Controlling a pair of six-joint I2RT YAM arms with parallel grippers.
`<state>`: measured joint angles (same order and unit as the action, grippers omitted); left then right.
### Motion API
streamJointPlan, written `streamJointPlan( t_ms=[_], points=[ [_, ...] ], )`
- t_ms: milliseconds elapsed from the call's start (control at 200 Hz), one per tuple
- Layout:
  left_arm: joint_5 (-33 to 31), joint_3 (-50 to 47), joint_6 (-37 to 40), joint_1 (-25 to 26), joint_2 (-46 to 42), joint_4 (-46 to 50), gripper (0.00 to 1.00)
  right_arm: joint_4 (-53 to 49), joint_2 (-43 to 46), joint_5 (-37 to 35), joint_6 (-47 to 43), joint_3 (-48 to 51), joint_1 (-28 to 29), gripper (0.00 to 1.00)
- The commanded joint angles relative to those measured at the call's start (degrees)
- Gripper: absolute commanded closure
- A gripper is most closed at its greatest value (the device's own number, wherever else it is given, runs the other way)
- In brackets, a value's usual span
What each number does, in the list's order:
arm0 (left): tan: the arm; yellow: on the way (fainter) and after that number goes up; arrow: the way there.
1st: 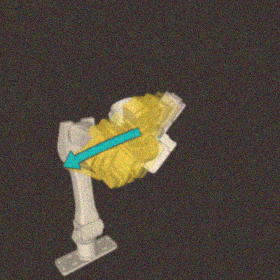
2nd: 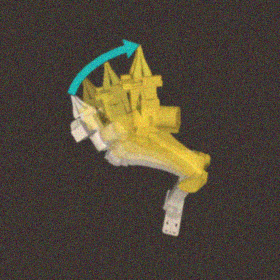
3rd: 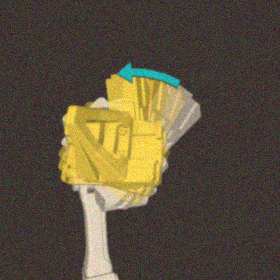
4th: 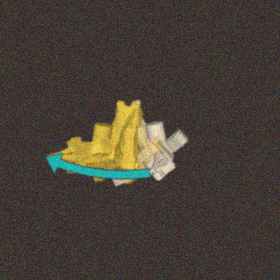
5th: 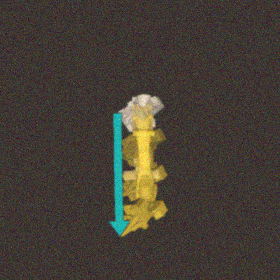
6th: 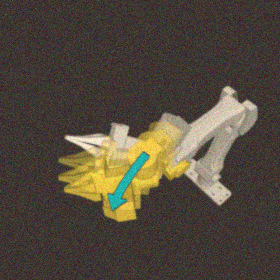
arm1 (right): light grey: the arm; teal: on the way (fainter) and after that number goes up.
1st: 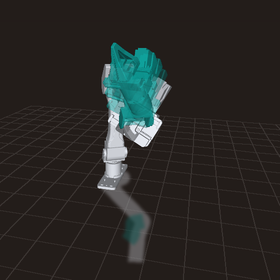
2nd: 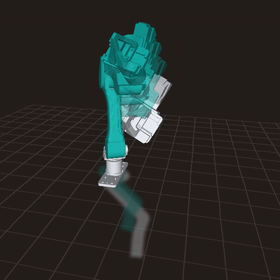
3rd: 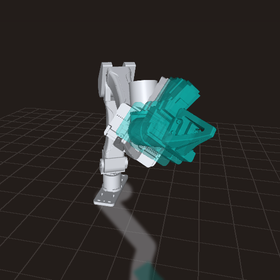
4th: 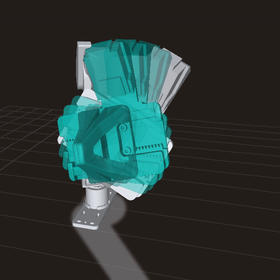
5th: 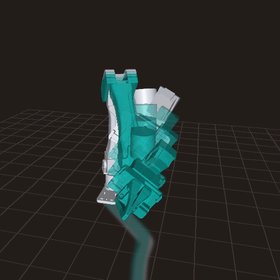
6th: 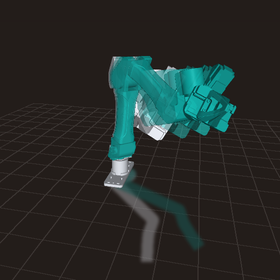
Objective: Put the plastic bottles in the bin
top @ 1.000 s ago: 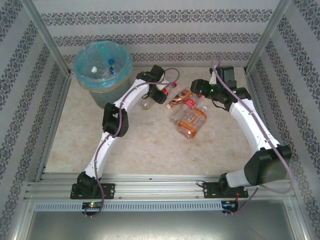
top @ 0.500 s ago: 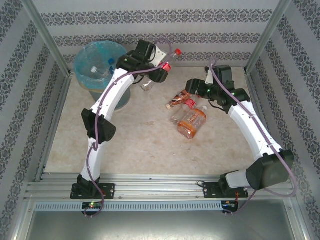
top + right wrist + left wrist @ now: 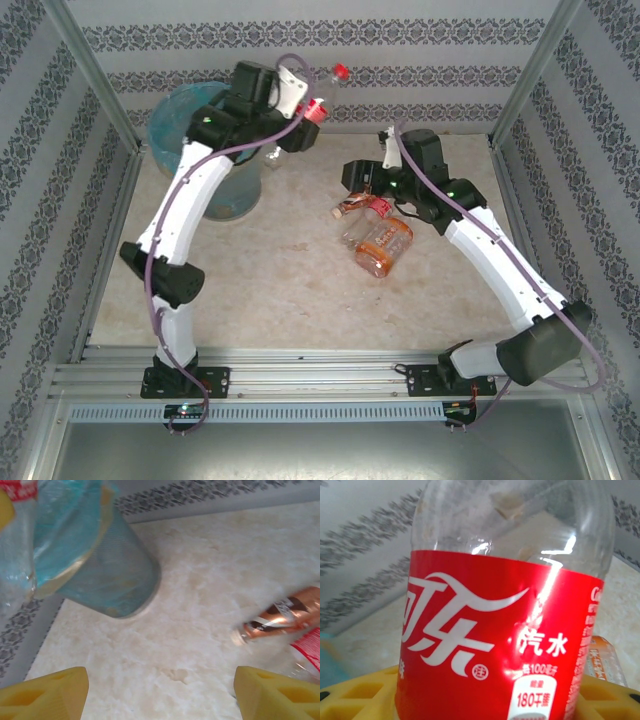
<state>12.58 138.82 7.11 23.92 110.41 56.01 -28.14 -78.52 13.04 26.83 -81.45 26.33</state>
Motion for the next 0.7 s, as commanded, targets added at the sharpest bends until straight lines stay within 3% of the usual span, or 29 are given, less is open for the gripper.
streamJointPlan(
  t_ms=[0, 300, 500, 694],
  points=[
    [-4.23, -3.54, 1.88, -3.97, -5.5, -1.52, 0.39, 4.23, 0.47, -1.51, -0.65, -3.78, 3.34, 0.23],
    [0.73, -22.96, -3.84, -18.18, -18.57, -17.88, 0.39, 7.72, -14.46, 1.07, -2.73, -22.49, 13.14, 0.23],
    [1.66, -28.44, -6.41, -24.52, -16.57, -27.56, 0.4, 8.39, -28.77, 7.83, -0.51, -38.21, 17.28, 0.24],
    [3.59, -32.33, -9.53, -28.36, -12.5, -36.05, 0.39, 8.11, -35.39, 10.82, 1.3, -45.41, 19.02, 0.24]
  ],
)
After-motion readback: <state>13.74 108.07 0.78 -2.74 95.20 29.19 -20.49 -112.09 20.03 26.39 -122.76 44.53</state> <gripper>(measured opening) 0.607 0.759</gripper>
